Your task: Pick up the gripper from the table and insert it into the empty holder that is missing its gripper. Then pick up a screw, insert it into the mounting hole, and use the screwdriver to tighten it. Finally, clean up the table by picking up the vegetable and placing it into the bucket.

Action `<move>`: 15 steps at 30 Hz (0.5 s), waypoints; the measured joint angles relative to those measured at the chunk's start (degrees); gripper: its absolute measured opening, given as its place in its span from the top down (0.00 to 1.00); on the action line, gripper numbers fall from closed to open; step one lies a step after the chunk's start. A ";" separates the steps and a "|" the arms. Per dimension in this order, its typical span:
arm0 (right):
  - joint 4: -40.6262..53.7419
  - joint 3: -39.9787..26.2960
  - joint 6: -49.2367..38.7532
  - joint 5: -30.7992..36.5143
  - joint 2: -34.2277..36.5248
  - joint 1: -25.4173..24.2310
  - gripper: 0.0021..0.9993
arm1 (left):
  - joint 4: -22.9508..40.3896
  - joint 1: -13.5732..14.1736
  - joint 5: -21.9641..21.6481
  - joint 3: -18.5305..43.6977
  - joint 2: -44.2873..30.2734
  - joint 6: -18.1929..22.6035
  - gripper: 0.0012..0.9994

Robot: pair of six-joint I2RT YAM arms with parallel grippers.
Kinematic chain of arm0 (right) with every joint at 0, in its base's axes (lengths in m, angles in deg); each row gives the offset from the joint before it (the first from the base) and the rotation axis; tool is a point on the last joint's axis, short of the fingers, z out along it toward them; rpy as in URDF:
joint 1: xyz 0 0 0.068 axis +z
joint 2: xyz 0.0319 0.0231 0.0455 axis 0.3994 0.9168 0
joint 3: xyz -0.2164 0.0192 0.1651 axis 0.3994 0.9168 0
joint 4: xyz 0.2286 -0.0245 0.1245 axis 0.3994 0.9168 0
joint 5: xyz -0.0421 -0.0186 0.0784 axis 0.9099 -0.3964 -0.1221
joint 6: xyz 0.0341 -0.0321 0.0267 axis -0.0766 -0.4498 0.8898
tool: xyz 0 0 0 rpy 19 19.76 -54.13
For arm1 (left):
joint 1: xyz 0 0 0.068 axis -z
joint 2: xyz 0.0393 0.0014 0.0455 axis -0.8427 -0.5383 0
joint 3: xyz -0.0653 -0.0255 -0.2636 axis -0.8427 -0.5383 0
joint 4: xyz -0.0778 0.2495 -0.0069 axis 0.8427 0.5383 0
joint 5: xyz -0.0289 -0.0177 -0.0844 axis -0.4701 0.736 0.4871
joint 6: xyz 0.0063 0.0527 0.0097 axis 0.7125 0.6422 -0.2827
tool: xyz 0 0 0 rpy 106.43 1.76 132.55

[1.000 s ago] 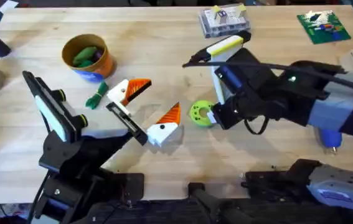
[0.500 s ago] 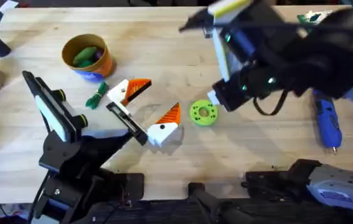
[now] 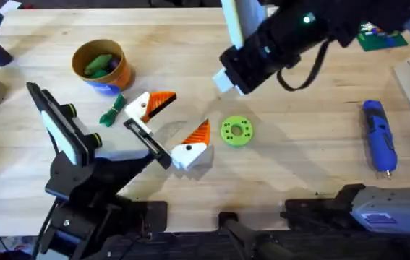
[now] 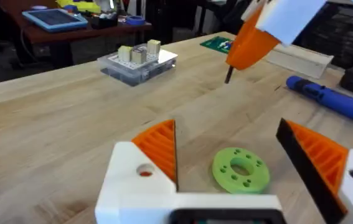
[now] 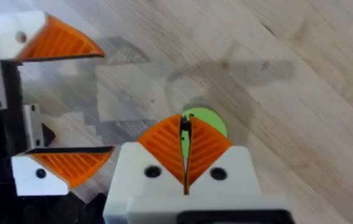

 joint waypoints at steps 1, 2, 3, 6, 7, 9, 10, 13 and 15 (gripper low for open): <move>0.02 -0.96 -0.28 -0.43 0.51 0.48 1.00 | 0.01 -0.01 0.70 0.00 0.01 0.00 0.02; 0.06 -1.84 -0.62 -1.01 0.77 0.87 1.00 | 0.02 -0.01 1.75 0.00 0.00 0.00 0.02; 0.06 -2.65 -0.94 -1.70 0.86 1.17 1.00 | 0.02 0.00 2.99 0.00 0.00 0.00 0.02; 0.01 -4.43 -1.50 -4.30 0.69 1.97 1.00 | 0.03 0.00 7.30 0.00 0.00 0.00 0.02; 0.09 -4.72 -1.59 -5.14 0.60 2.29 1.00 | 0.05 0.00 8.66 0.00 0.01 0.00 0.02; 0.39 -4.86 -1.63 -6.35 0.58 3.00 1.00 | 0.14 0.00 11.20 0.00 0.00 0.00 0.02; 0.49 -4.86 -1.64 -6.75 0.59 3.46 1.00 | 0.19 0.00 12.47 0.00 0.00 0.00 0.02; 0.36 -4.86 -1.83 -7.56 0.60 5.39 1.00 | 0.28 0.00 15.58 0.00 0.01 0.00 0.02; 0.34 -4.86 -2.09 -7.92 0.60 6.83 1.00 | 0.40 0.00 17.35 0.01 0.00 -0.01 0.02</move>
